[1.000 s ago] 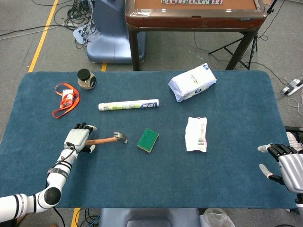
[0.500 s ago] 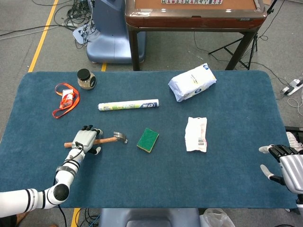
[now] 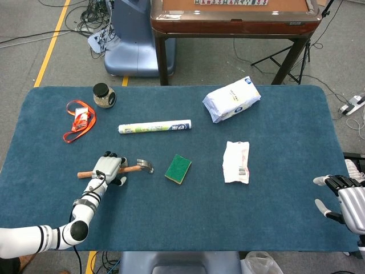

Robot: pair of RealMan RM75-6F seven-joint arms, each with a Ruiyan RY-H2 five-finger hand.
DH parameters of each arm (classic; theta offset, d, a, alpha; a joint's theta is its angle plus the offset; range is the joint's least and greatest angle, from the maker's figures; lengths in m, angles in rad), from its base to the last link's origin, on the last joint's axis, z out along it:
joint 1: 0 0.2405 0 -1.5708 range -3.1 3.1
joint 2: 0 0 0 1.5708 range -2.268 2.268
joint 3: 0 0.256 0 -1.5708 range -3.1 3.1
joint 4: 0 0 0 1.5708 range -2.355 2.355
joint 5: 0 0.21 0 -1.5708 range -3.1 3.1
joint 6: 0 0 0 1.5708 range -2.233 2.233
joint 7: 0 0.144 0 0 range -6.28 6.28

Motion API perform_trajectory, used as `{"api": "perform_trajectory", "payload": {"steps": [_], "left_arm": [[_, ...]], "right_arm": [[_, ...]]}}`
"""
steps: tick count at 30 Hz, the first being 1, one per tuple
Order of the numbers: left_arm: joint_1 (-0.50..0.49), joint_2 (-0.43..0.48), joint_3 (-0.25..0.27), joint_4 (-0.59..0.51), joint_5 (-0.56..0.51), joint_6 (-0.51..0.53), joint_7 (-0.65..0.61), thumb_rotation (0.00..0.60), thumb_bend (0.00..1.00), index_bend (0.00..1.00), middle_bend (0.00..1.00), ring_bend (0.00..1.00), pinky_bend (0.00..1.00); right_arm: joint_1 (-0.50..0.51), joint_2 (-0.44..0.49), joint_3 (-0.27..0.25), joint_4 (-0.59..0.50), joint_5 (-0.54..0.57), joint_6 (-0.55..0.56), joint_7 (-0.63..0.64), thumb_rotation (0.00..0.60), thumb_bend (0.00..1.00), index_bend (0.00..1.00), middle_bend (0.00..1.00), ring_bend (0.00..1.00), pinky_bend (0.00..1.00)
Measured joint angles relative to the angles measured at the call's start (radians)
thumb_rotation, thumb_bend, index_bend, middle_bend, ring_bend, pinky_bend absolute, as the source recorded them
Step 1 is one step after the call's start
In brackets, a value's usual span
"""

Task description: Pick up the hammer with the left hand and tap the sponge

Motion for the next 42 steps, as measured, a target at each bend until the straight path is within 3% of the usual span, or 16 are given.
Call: {"api": "perform_trajectory", "payload": {"steps": [13,42], "left_arm": [[-0.012,-0.012,0.014,0.021,0.019,-0.003,-0.030,0.600,0.40,0.44,0.47,0.23,0.03],[0.011,-0.026,0.051,0.063,0.129,-0.007,-0.092,0.600,0.45,0.55,0.56,0.34,0.04]], "right_arm": [[-0.001,0.002,0.001,-0.005,0.002,-0.001,-0.006,0.600,0.28,0.38,0.41,0.32,0.40],[-0.007,0.009,0.001,-0.029,0.005,-0.001,-0.029,0.600,0.28,0.38,0.41,0.32,0.40]]}}
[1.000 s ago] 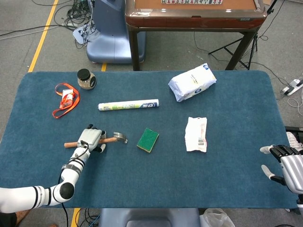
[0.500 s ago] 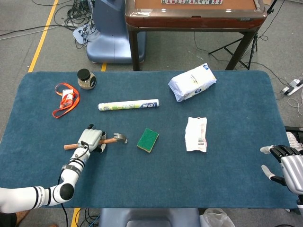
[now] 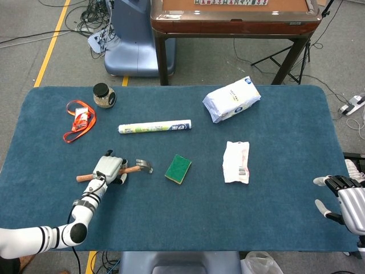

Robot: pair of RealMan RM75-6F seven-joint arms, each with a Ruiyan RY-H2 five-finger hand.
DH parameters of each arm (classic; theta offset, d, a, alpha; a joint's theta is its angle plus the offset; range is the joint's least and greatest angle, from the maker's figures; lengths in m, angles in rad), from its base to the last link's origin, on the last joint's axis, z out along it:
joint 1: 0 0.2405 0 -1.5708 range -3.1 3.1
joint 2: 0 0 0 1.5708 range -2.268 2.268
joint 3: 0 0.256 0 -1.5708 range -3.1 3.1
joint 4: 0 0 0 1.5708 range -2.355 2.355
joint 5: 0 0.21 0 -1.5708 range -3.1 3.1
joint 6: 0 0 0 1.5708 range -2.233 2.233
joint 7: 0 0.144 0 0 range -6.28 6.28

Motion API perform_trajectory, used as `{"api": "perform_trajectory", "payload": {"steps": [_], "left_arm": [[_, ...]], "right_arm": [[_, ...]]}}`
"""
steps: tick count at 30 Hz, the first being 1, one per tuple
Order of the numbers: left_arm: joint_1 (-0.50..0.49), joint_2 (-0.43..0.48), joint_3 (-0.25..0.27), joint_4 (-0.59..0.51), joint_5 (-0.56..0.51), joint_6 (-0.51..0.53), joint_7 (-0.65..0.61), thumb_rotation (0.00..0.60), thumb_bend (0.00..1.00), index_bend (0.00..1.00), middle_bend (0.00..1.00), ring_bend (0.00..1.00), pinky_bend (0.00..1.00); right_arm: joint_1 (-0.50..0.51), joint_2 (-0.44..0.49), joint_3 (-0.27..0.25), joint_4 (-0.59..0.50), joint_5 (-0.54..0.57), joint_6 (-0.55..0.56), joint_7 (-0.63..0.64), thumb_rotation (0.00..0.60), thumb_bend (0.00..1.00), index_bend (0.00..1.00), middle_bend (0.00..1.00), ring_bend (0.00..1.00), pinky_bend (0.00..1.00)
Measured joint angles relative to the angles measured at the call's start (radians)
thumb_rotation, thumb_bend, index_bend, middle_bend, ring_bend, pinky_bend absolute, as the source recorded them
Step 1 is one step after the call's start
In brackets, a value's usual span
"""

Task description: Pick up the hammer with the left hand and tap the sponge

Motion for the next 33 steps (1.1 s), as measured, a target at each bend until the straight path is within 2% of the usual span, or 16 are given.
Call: {"api": "perform_trajectory", "payload": {"steps": [3,5,8,11,17,24,33], "left_arm": [[0.005,-0.005,0.004,0.009,0.022,-0.005,-0.012,0.600,0.46,0.56,0.58,0.37,0.07],[0.009,-0.007,0.006,0.014,0.040,-0.011,-0.023,0.600,0.46,0.57,0.59,0.41,0.12],[0.013,-0.007,0.006,0.017,0.072,-0.020,-0.044,0.600,0.49,0.60,0.61,0.47,0.30],[0.020,-0.003,0.004,0.020,0.118,-0.035,-0.080,0.600,0.52,0.62,0.63,0.52,0.53],[0.037,0.006,-0.002,0.034,0.237,-0.073,-0.182,0.600,0.55,0.66,0.68,0.57,0.71],[0.060,0.006,-0.008,0.074,0.408,-0.088,-0.315,0.600,0.56,0.69,0.72,0.62,0.83],[0.084,-0.016,-0.011,0.166,0.697,-0.046,-0.604,0.600,0.56,0.71,0.75,0.67,0.92]], "right_arm": [[0.000,0.001,0.000,-0.004,0.000,-0.001,-0.004,0.600,0.28,0.38,0.41,0.32,0.40],[0.000,0.003,0.000,-0.007,0.001,-0.001,-0.006,0.600,0.28,0.38,0.41,0.32,0.40],[0.000,0.004,0.001,-0.010,0.001,-0.001,-0.008,0.600,0.28,0.38,0.41,0.32,0.40],[-0.001,0.005,0.001,-0.012,0.002,0.000,-0.010,0.600,0.28,0.38,0.41,0.32,0.40],[-0.003,0.006,0.001,-0.013,0.004,-0.001,-0.010,0.600,0.28,0.38,0.41,0.32,0.40],[-0.003,0.009,0.002,-0.017,0.006,-0.002,-0.012,0.600,0.28,0.38,0.41,0.32,0.40],[-0.001,0.014,0.003,-0.029,0.007,-0.006,-0.021,0.600,0.28,0.38,0.41,0.32,0.40]]}}
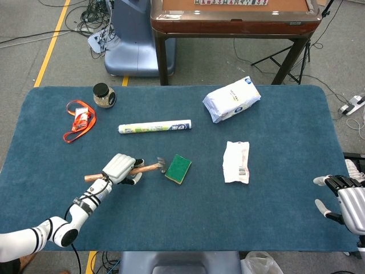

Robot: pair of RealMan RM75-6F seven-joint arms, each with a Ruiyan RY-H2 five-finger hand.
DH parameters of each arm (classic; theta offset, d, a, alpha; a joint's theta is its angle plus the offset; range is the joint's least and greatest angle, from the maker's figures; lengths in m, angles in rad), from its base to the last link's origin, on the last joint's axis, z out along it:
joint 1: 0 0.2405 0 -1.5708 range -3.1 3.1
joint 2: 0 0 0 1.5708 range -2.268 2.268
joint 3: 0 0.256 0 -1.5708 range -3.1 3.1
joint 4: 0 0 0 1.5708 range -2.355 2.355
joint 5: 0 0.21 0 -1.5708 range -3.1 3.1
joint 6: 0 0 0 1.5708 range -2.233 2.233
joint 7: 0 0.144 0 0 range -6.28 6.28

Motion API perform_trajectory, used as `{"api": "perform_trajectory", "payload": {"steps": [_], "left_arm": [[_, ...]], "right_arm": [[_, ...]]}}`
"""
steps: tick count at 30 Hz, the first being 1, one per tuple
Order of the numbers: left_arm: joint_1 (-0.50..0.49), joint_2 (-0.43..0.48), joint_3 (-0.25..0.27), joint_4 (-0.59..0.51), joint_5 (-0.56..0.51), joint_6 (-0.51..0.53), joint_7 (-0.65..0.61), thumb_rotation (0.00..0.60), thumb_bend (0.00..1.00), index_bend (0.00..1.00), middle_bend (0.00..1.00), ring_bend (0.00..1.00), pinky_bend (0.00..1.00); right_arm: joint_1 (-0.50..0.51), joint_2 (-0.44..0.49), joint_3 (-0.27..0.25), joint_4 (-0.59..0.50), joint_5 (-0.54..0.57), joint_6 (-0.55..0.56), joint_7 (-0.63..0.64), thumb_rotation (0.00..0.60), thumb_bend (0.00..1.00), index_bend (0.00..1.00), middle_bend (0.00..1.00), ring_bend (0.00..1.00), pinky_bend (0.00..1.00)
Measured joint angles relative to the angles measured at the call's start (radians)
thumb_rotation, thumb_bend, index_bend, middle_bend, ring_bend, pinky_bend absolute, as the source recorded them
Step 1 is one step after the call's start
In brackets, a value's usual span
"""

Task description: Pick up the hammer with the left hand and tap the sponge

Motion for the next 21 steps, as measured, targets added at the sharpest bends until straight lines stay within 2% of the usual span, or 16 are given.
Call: {"api": "perform_trajectory", "payload": {"steps": [10,16,21], "left_arm": [[-0.002,-0.050,0.014,0.148,0.264,0.149,-0.351,0.600,0.57,0.73,0.77,0.74,1.00],[-0.021,-0.077,0.033,0.236,0.353,0.222,-0.482,0.600,0.57,0.73,0.77,0.75,1.00],[-0.031,-0.095,0.049,0.287,0.382,0.251,-0.550,0.600,0.57,0.73,0.77,0.77,1.00]], "right_arm": [[-0.001,0.004,0.000,-0.012,0.003,-0.002,-0.010,0.600,0.28,0.38,0.41,0.32,0.40],[0.001,0.001,0.000,-0.013,0.006,-0.009,-0.012,0.600,0.28,0.38,0.41,0.32,0.40],[0.001,-0.003,-0.002,-0.008,0.010,-0.015,-0.011,0.600,0.28,0.38,0.41,0.32,0.40]]}}
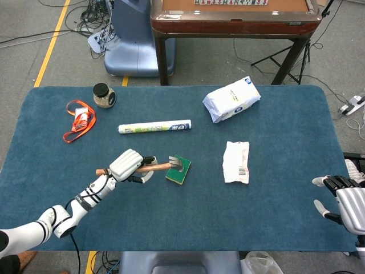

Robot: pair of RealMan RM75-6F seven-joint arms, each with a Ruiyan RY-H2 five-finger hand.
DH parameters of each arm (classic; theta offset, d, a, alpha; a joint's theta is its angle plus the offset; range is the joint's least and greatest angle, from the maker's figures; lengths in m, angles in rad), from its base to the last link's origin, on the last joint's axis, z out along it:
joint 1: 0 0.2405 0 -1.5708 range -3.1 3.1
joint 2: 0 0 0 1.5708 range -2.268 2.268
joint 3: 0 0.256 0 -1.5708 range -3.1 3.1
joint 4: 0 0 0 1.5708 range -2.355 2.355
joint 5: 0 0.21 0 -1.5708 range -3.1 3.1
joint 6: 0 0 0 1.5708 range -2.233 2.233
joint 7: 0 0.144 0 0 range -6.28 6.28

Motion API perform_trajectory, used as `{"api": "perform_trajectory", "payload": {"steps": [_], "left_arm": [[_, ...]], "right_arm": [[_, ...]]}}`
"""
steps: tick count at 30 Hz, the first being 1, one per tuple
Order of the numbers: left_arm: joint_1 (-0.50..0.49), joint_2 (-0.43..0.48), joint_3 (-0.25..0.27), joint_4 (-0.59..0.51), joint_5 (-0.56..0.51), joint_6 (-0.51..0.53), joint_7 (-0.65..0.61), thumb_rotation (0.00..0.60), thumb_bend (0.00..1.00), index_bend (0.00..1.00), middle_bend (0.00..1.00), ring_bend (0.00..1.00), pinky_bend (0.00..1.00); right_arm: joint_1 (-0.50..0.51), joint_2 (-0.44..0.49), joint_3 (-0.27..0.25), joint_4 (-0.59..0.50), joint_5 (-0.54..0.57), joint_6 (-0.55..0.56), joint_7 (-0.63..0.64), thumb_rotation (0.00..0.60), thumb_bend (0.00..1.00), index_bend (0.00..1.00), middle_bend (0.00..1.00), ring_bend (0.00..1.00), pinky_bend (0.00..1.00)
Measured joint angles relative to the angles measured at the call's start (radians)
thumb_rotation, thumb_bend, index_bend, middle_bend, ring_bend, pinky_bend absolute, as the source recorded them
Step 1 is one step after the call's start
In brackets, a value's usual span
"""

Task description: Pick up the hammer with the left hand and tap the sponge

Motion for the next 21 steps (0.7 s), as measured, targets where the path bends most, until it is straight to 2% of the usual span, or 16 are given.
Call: {"api": "perform_trajectory", "payload": {"steps": [5,11,21], "left_arm": [[-0.005,-0.031,0.024,0.078,0.036,0.041,-0.025,0.600,0.57,0.73,0.78,0.79,1.00],[-0.010,-0.054,0.018,0.112,0.038,0.080,-0.045,0.600,0.57,0.73,0.78,0.81,1.00],[-0.023,-0.117,0.035,0.197,0.038,0.044,0.031,0.600,0.57,0.73,0.78,0.82,1.00]], "right_arm": [[0.000,-0.002,0.000,0.005,0.002,-0.001,0.004,0.600,0.28,0.38,0.41,0.32,0.40],[0.001,-0.004,0.000,0.007,0.004,-0.005,0.005,0.600,0.28,0.38,0.41,0.32,0.40],[-0.001,-0.004,-0.001,0.008,0.008,-0.005,0.004,0.600,0.28,0.38,0.41,0.32,0.40]]}}
